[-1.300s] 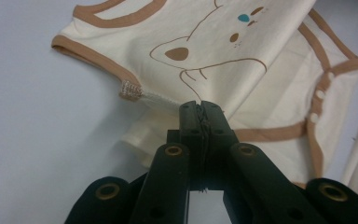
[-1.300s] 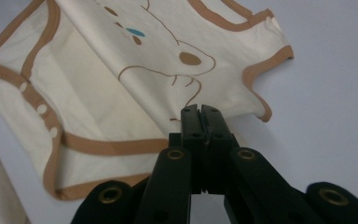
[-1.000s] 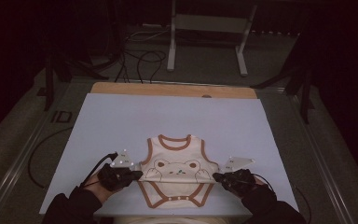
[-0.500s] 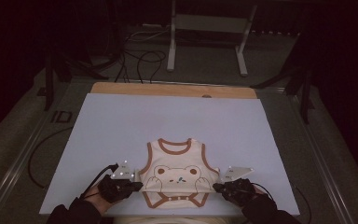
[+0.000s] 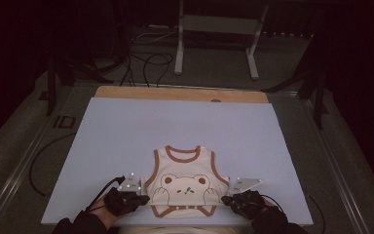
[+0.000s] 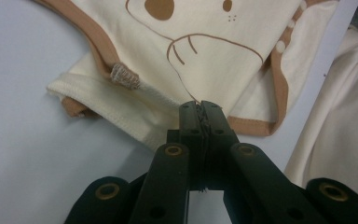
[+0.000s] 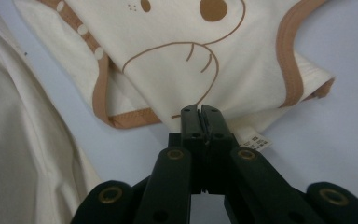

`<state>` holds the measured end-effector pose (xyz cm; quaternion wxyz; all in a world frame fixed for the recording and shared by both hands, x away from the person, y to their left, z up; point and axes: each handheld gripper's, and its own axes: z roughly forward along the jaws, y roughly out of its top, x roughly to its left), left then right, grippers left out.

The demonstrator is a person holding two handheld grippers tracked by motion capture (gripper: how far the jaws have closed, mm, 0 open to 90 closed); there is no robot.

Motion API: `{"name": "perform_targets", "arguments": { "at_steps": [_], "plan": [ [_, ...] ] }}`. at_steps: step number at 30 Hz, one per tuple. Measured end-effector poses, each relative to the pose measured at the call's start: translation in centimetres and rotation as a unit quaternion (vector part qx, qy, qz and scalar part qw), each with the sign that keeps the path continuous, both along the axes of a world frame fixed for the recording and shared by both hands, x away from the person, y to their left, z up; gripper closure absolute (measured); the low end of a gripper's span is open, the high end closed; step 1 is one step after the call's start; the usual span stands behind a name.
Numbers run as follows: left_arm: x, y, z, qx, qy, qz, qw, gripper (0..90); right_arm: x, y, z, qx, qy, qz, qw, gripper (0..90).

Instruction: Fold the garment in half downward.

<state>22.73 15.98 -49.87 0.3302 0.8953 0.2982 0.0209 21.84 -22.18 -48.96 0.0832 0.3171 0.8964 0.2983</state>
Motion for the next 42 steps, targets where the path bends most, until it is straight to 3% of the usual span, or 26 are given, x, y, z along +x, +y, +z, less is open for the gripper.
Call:
{"name": "perform_targets", "arguments": {
  "at_steps": [13, 25, 32, 42],
  "plan": [
    [-0.1, -0.1, -0.9, 0.009, 0.006, -0.012, 0.9999, 89.2, 0.1, -0.2, -1.3, -0.002, 0.016, 0.004, 0.9999, 89.5],
    [0.1, -0.2, -0.8, 0.017, 0.003, -0.023, 0.9996, 88.8, 0.1, -0.1, -1.4, -0.005, 0.015, 0.009, 0.9998, 88.8],
    [0.3, -0.1, -0.9, 0.010, 0.008, -0.028, 0.9995, 88.7, 0.1, -0.2, -1.4, -0.001, 0.016, 0.011, 0.9998, 88.7],
    [0.3, -0.1, -0.8, 0.016, 0.004, -0.034, 0.9993, 86.2, 0.4, -0.3, -1.4, 0.009, 0.030, 0.006, 0.9995, 87.3]
  ]
}}
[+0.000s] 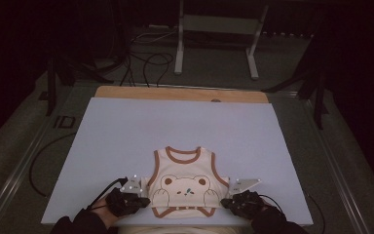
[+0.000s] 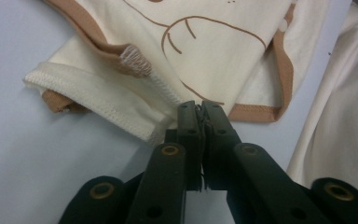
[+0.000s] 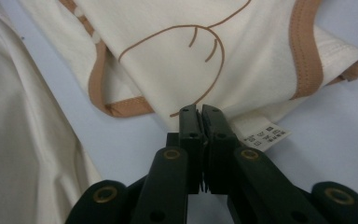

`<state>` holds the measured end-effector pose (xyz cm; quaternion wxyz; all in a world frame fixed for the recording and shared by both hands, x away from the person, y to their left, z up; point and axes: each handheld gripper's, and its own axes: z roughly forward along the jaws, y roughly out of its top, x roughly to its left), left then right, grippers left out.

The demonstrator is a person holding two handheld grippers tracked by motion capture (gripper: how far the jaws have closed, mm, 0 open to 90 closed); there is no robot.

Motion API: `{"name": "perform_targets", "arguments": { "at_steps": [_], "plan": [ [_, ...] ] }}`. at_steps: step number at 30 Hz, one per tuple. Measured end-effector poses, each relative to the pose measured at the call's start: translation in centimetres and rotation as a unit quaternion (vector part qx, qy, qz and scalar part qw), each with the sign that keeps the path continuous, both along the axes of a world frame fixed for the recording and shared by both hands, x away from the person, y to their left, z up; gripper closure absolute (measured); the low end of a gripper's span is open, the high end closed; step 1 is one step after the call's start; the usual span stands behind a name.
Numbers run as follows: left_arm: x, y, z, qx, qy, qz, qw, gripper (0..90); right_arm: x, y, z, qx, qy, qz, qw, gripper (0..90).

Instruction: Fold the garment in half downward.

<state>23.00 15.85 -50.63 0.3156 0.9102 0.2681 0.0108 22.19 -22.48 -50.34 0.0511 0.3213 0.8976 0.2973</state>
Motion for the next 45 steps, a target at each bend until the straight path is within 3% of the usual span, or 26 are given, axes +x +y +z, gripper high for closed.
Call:
{"name": "perform_targets", "arguments": {
  "at_steps": [4, 5, 6, 7, 8, 9, 10, 13, 14, 15, 16, 17, 27, 33, 45],
  "plan": [
    [0.0, 0.3, 0.1, -0.022, -0.003, 0.000, 0.9997, 67.7, 0.2, -0.2, 0.2, 0.016, 0.006, 0.003, 0.9999, 77.5],
    [0.0, 0.3, 0.2, -0.027, -0.007, 0.001, 0.9996, 62.4, 0.1, 0.0, 0.4, 0.018, -0.003, 0.008, 0.9998, 68.9],
    [-0.1, 0.4, 0.3, -0.028, -0.011, 0.002, 0.9995, 62.4, 0.1, 0.0, 0.4, 0.018, -0.003, 0.008, 0.9998, 68.9],
    [0.0, 0.4, 0.6, -0.032, -0.016, 0.008, 0.9993, 53.8, 0.2, 0.0, 0.8, 0.023, -0.004, 0.005, 0.9997, 58.4],
    [0.0, 0.4, 0.6, -0.032, -0.016, 0.008, 0.9993, 51.5, 0.2, 0.0, 0.8, 0.023, -0.004, 0.005, 0.9997, 58.4],
    [0.0, 0.5, 0.9, -0.035, -0.015, 0.011, 0.9992, 48.5, 0.3, 0.0, 1.1, 0.029, -0.010, 0.002, 0.9995, 49.3],
    [0.0, 0.5, 0.9, -0.035, -0.015, 0.011, 0.9992, 45.7, 0.3, 0.0, 1.1, 0.029, -0.010, 0.002, 0.9995, 49.3],
    [0.1, 0.5, 1.5, -0.039, -0.020, 0.019, 0.9988, 37.0, 0.7, 0.1, 1.7, 0.039, -0.018, 0.007, 0.9991, 35.4],
    [0.1, 0.5, 1.5, -0.039, -0.020, 0.019, 0.9988, 35.2, 0.7, 0.1, 1.7, 0.039, -0.018, 0.007, 0.9991, 35.4],
    [0.2, 0.4, 1.9, -0.040, -0.025, 0.019, 0.9987, 31.8, 0.9, 0.1, 2.1, 0.047, -0.019, 0.008, 0.9987, 27.3],
    [0.2, 0.4, 1.9, -0.040, -0.025, 0.019, 0.9987, 28.7, 0.9, 0.1, 2.1, 0.047, -0.019, 0.008, 0.9987, 27.3],
    [0.4, 0.5, 2.3, -0.045, -0.025, 0.014, 0.9986, 25.3, 1.1, 0.1, 2.5, 0.059, -0.016, 0.010, 0.9981, 17.6],
    [1.1, 0.2, 3.7, -0.068, -0.027, -0.025, 0.9970, 4.8, 2.4, 0.3, 3.7, 0.090, -0.025, 0.003, 0.9956, 9.9],
    [1.6, 0.2, 4.1, -0.077, -0.037, -0.020, 0.9961, 3.7, 3.0, 0.5, 4.4, 0.090, -0.047, 0.006, 0.9948, 9.6],
    [3.5, 0.6, 5.2, -0.085, -0.047, -0.009, 0.9953, 3.6, 4.9, 0.8, 5.7, 0.082, -0.072, 0.011, 0.9939, 9.7]
  ]
}}
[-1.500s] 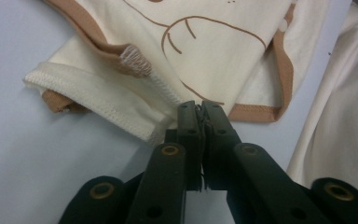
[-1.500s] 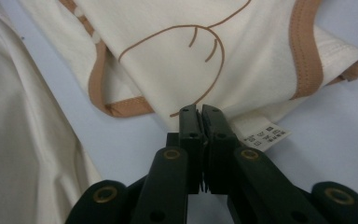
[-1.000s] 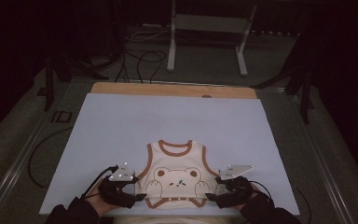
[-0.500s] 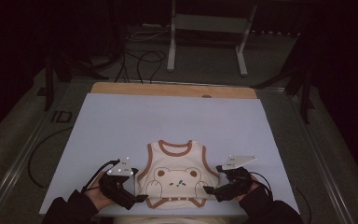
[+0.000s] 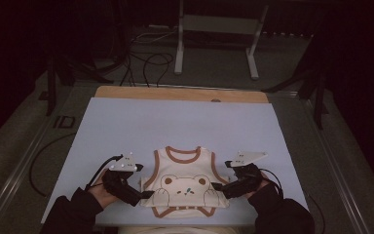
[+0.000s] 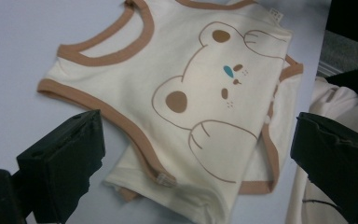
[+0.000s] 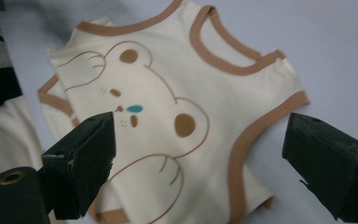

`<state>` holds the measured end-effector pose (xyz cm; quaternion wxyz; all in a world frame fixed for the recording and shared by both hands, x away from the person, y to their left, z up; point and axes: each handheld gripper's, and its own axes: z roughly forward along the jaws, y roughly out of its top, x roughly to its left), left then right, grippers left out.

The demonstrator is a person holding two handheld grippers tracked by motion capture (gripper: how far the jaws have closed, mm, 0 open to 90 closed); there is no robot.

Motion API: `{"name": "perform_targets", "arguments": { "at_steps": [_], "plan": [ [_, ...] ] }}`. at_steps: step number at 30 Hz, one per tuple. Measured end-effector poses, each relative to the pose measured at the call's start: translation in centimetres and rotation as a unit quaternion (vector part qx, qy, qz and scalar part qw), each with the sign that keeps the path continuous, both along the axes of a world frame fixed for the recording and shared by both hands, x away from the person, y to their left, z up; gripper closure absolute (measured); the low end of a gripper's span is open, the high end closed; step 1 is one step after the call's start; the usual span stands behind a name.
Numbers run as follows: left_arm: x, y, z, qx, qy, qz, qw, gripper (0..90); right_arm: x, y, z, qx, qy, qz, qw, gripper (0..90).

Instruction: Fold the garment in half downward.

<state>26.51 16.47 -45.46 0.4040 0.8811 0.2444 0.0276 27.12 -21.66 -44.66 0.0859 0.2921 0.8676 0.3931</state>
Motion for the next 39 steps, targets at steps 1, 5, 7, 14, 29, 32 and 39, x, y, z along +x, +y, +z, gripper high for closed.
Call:
{"name": "perform_targets", "arguments": {
  "at_steps": [1, 5, 7, 14, 29, 32, 39],
  "plan": [
    [0.1, 0.0, 0.1, 0.001, -0.001, 0.000, 1.0000, 3.6, 0.0, 0.0, 0.0, 0.000, 0.000, 0.000, 1.0000, 9.7],
    [0.7, 0.1, 0.3, 0.001, -0.003, 0.003, 1.0000, 3.7, 0.8, 0.1, 0.5, 0.001, -0.010, -0.003, 0.9999, 9.7],
    [0.9, 0.2, 0.5, 0.001, -0.005, 0.003, 1.0000, 3.7, 1.2, 0.1, 0.7, 0.003, -0.013, -0.005, 0.9999, 9.7],
    [1.8, 0.4, 0.7, 0.000, -0.007, 0.007, 0.9999, 3.7, 2.3, 0.4, 1.2, 0.004, -0.022, -0.005, 0.9997, 9.8],
    [4.4, 0.1, 1.1, 0.002, -0.009, 0.003, 1.0000, 2.7, 5.5, 1.0, 1.6, 0.002, -0.024, -0.007, 0.9997, 9.9],
    [5.0, 0.0, 0.9, 0.007, -0.006, 0.005, 0.9999, 2.5, 6.2, 1.1, 1.5, 0.002, -0.022, -0.009, 0.9997, 9.8],
    [6.1, -0.4, 0.5, 0.011, -0.004, 0.004, 0.9999, 1.8, 6.9, 1.3, 1.2, 0.000, -0.017, -0.013, 0.9998, 9.8]
  ]
}}
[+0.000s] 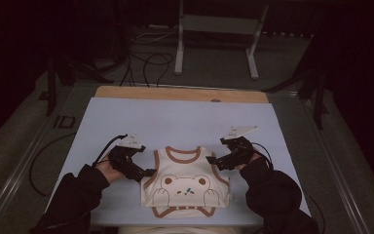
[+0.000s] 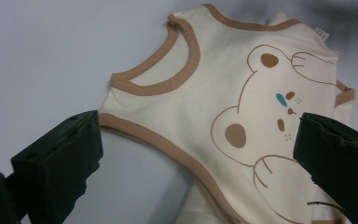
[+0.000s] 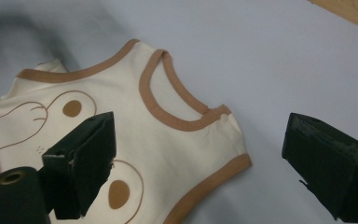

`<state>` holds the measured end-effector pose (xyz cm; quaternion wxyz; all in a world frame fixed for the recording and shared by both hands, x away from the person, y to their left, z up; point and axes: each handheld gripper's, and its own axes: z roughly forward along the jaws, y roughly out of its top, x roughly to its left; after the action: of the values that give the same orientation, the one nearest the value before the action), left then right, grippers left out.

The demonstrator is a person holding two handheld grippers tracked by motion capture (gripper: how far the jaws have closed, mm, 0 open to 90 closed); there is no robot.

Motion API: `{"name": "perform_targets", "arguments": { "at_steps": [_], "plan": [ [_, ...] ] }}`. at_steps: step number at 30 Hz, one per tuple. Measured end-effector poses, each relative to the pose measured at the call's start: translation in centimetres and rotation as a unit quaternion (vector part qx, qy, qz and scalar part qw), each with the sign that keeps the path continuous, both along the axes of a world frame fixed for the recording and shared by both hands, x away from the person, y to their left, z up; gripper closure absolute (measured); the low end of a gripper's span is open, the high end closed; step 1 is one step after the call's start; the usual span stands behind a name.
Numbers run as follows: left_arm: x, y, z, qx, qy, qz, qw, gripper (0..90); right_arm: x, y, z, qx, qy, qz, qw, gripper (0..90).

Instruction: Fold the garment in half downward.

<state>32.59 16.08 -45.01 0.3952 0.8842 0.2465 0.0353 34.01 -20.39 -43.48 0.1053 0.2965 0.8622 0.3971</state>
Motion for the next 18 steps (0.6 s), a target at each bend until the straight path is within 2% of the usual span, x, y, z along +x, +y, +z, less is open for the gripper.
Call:
{"name": "perform_targets", "arguments": {
  "at_steps": [12, 13, 18],
  "plan": [
    [2.2, -0.7, -0.8, 0.000, 0.003, 0.001, 1.0000, 1.5, 1.5, 0.7, -0.9, -0.008, 0.012, -0.005, 0.9999, 9.9],
    [2.7, -0.9, -1.1, 0.000, 0.009, 0.003, 1.0000, 1.6, 1.8, 0.9, -1.2, -0.006, 0.019, -0.003, 0.9998, 10.0],
    [3.3, -1.1, -1.6, 0.002, 0.012, 0.005, 0.9999, 1.9, 2.3, 1.3, -1.8, -0.014, 0.019, 0.004, 0.9997, 10.2]
  ]
}}
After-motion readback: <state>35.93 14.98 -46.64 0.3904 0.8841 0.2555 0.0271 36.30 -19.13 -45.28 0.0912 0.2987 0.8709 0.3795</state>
